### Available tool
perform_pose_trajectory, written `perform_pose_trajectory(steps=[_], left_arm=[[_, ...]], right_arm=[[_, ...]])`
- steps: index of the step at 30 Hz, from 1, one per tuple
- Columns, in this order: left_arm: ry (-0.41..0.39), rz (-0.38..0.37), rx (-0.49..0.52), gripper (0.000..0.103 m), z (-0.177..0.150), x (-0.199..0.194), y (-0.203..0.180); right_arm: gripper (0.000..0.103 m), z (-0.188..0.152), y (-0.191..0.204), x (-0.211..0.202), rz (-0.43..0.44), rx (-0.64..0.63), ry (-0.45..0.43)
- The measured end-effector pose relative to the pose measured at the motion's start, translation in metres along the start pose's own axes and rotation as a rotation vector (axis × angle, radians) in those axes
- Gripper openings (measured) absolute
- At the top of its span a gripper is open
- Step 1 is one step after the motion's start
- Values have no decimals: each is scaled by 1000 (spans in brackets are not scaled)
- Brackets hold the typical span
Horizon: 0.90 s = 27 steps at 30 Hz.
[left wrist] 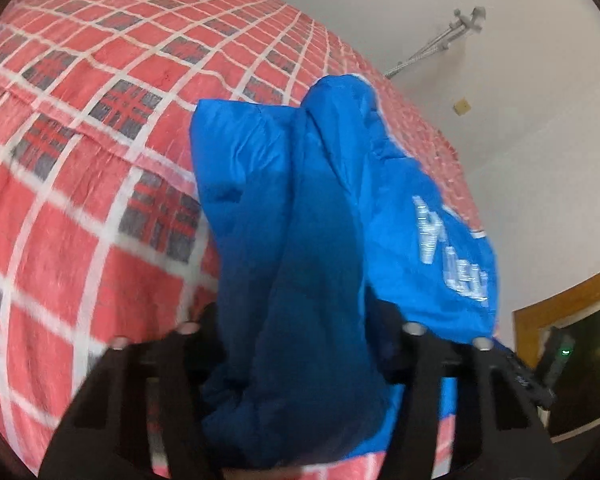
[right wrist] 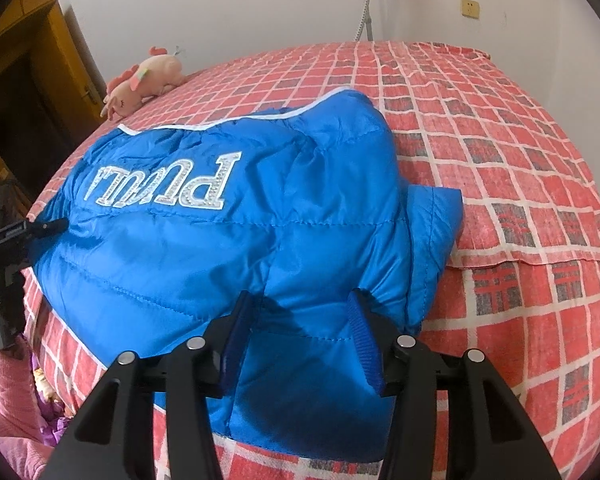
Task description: Fold large clothes
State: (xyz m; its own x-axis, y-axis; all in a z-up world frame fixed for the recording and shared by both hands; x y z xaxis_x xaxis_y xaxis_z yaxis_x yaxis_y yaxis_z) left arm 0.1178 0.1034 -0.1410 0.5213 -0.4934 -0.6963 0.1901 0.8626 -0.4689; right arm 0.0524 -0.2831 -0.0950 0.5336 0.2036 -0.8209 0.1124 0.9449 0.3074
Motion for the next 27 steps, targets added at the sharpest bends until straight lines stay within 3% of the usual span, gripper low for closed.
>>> perform_pose_trajectory(steps=[4, 9, 13, 20, 27], left_arm=[[1, 36, 61, 44, -1, 2, -5], [22, -82, -17, 44, -3, 17, 14], [9, -45, 1, 39, -2, 11, 6], [-61, 32, 120, 37, 17, -21, -47], [-116, 50, 300, 37, 29, -47, -129]], right_arm=[[50, 3, -1, 6, 4, 8, 10], [50, 3, -2, 14, 13, 21, 10], [50, 5, -2, 8, 14, 45, 10], [51, 13, -8, -45, 28, 31, -87], [52, 10, -27, -61, 15, 43, -89]])
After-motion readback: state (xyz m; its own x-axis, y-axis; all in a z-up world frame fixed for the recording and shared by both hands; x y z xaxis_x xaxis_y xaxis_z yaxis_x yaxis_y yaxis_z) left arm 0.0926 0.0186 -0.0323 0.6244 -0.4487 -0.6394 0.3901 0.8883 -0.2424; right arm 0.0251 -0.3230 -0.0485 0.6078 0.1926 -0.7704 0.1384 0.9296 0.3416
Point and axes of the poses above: each gripper's, at about its wrist camera, not at the fingertips, and x roughly the way its jaws point, y to its left, z to its top, the point moved 6 cm from there along x, roughly the way its jaws point, and after that the axes turned 14 degrees about x, right-handed, at the moved point
